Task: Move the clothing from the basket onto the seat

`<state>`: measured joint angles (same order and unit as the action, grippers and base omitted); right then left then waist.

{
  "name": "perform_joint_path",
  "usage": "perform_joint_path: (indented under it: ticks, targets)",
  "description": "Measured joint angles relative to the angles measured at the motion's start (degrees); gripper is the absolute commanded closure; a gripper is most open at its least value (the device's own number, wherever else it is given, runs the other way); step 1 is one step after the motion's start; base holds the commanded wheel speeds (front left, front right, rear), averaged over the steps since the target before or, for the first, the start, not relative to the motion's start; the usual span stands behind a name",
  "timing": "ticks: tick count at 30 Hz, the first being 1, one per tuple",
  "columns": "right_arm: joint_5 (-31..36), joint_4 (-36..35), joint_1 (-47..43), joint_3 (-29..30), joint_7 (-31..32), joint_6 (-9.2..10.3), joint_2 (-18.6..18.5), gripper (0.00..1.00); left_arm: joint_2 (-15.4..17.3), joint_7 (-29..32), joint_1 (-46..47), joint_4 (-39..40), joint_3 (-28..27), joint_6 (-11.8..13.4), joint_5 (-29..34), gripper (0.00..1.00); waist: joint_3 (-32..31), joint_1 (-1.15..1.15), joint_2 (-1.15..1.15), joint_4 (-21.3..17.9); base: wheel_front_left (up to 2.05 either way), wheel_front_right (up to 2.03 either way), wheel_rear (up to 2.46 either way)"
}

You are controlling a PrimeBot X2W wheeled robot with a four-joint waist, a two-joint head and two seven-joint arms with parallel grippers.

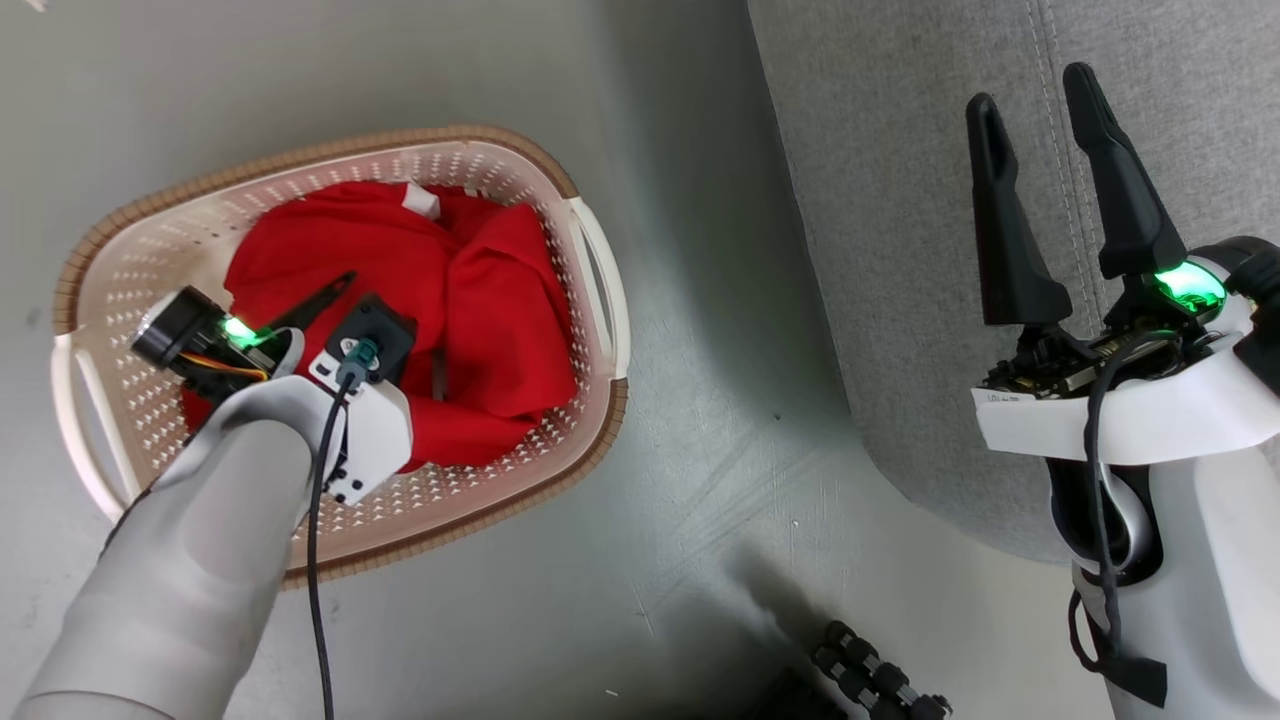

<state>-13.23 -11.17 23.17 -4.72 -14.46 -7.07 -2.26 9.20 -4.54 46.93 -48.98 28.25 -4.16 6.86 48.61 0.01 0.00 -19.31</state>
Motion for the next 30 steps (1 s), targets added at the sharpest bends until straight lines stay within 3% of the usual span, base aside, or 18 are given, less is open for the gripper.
perform_joint_path:
  ticks: [11, 12, 14, 30]
  targets:
    - [-2.16, 0.04, 3.6, -0.76, 0.0, 0.0, -0.01, 0.0, 1.9, 2.03, 2.42, -2.41, 0.49, 2.01, 2.33, 0.0, 3.33, 0.0, 0.0, -1.52, 0.0, 0.0, 0.0]
    - [-2.41, 0.09, 4.06, -0.93, 0.0, 0.0, -0.01, 0.0, 1.87, 2.14, 2.61, -2.53, 0.75, 2.01, 2.63, 0.51, 3.57, 0.0, 0.0, -1.63, 0.0, 0.0, 0.0]
    - [-2.7, 0.09, 4.66, -1.18, 0.0, 0.0, -0.01, 0.0, 1.76, 2.22, 3.2, -2.58, 1.25, 2.02, 3.21, 0.98, 3.96, 0.0, 0.0, -1.87, 0.0, 0.0, 0.0]
    - [-3.93, 2.59, 5.63, -0.34, -0.16, 0.0, -0.02, 0.0, -0.45, 0.09, 3.14, -2.31, 1.86, 1.97, 2.36, 1.0, 2.55, 0.0, 0.0, -1.48, 0.0, 0.0, 0.0]
